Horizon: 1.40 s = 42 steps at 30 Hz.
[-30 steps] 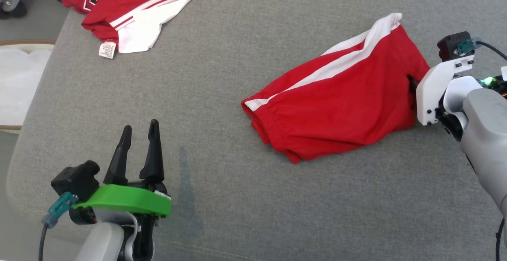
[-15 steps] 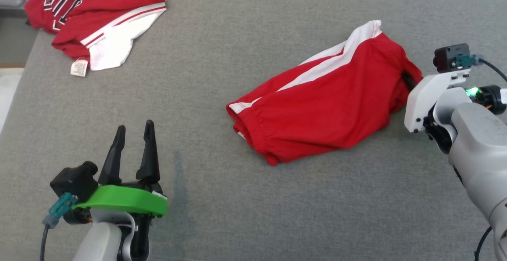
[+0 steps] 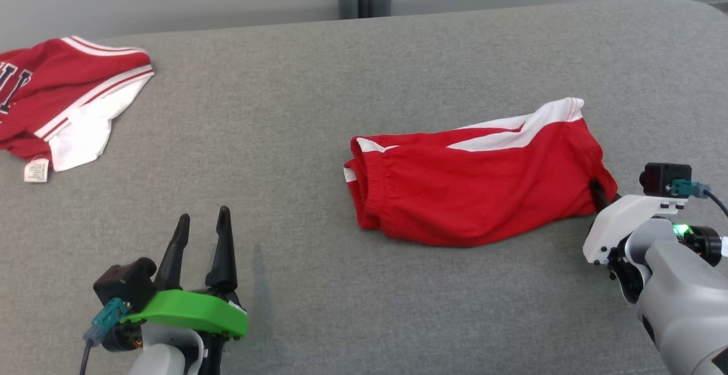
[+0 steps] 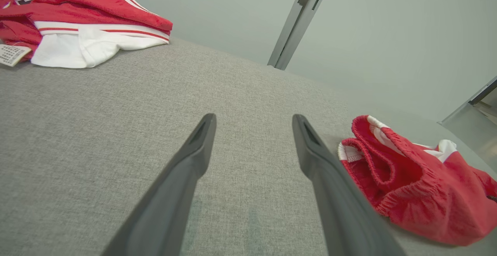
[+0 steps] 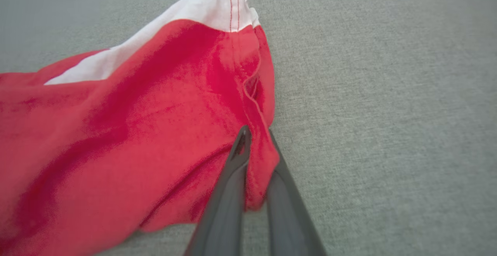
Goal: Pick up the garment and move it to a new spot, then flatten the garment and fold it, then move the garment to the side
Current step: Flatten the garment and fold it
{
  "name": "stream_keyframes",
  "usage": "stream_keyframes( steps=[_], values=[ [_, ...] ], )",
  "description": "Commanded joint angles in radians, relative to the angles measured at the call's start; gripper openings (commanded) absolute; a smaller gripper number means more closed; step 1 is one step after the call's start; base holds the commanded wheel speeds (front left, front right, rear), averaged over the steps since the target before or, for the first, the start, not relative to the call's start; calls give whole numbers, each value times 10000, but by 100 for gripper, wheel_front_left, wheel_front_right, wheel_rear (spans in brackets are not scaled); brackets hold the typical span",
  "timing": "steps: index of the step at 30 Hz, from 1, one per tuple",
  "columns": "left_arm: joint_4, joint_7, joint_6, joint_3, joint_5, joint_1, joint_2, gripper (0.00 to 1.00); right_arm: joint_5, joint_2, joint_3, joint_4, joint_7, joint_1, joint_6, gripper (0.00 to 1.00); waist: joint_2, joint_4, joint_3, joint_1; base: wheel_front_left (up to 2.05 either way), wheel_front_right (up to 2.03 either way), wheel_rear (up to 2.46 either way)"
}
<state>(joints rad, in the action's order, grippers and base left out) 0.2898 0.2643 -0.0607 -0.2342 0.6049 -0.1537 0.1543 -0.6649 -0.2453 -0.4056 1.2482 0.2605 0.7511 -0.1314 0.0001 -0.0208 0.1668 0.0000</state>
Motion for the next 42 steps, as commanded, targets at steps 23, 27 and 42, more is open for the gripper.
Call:
stream_keyframes(
  steps=[23, 27, 42],
  values=[
    [512, 0, -334, -310, -433, 304, -503, 100, 3224, 1822, 1007, -4295, -298, -835, 13, 0, -1, 367, -779, 0, 0, 0, 0],
    [523, 0, -353, -311, -432, 257, -573, 100, 3233, 1911, -125, -4884, -747, -1123, 13, 0, -1, 607, -790, 0, 0, 0, 0],
    [546, 1, -429, -100, -547, 336, -689, 100, 3583, 1476, -1646, -6466, -2158, -2210, 13, 0, -1, 561, -658, 0, 0, 0, 0]
  ],
)
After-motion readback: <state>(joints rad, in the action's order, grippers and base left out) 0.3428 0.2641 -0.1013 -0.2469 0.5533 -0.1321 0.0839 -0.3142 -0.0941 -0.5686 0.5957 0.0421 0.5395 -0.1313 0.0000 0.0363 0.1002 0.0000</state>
